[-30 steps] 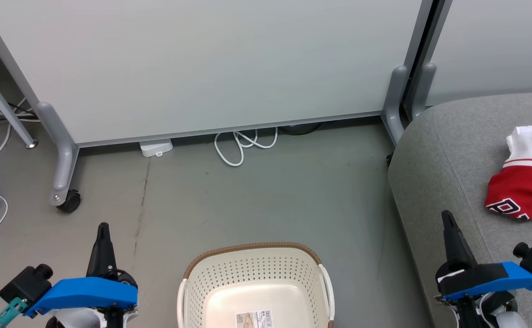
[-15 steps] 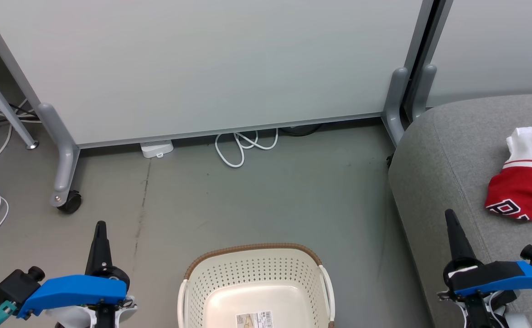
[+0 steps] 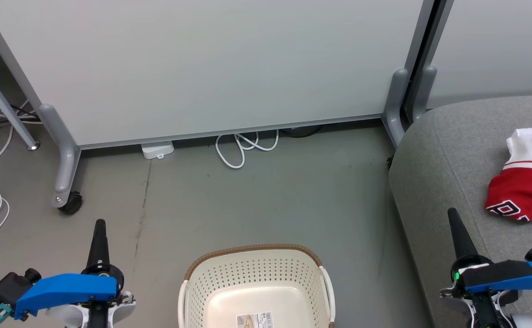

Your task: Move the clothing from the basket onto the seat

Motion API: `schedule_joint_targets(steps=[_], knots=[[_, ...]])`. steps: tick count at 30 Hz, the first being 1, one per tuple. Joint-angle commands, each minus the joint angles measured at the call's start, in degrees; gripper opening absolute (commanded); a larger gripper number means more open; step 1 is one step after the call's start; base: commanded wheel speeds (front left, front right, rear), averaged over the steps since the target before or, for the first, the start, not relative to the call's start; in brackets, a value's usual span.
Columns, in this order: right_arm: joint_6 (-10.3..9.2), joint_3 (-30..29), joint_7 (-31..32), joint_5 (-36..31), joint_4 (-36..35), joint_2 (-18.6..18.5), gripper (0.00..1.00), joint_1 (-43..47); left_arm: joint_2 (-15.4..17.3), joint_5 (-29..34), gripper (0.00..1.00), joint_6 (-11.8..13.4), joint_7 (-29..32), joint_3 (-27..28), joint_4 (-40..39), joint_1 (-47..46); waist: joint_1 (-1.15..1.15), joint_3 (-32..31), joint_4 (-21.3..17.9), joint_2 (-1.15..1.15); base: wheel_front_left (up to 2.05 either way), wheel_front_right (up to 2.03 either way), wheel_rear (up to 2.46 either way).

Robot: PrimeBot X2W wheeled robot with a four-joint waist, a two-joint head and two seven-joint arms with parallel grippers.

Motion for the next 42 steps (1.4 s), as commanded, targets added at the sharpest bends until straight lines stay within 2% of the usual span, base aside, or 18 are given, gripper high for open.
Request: schedule_joint_targets(steps=[1, 42], knots=[[0.02, -0.2, 0.4, 1.5, -0.8, -0.1, 0.0, 0.4, 0.3, -1.4, 0.0, 0.0, 0.5, 0.4, -0.8, -1.3, 0.0, 0.0, 0.0, 0.0, 0.0, 0.0, 0.0], [0.02, -1.8, 5.6, 21.8, -2.2, -0.1, 0.0, 0.8, 0.3, -21.8, 0.0, 0.4, 5.5, 1.5, -2.6, -1.5, -0.01, -0.7, 0.2, 0.0, 0.0, 0.0, 0.0]])
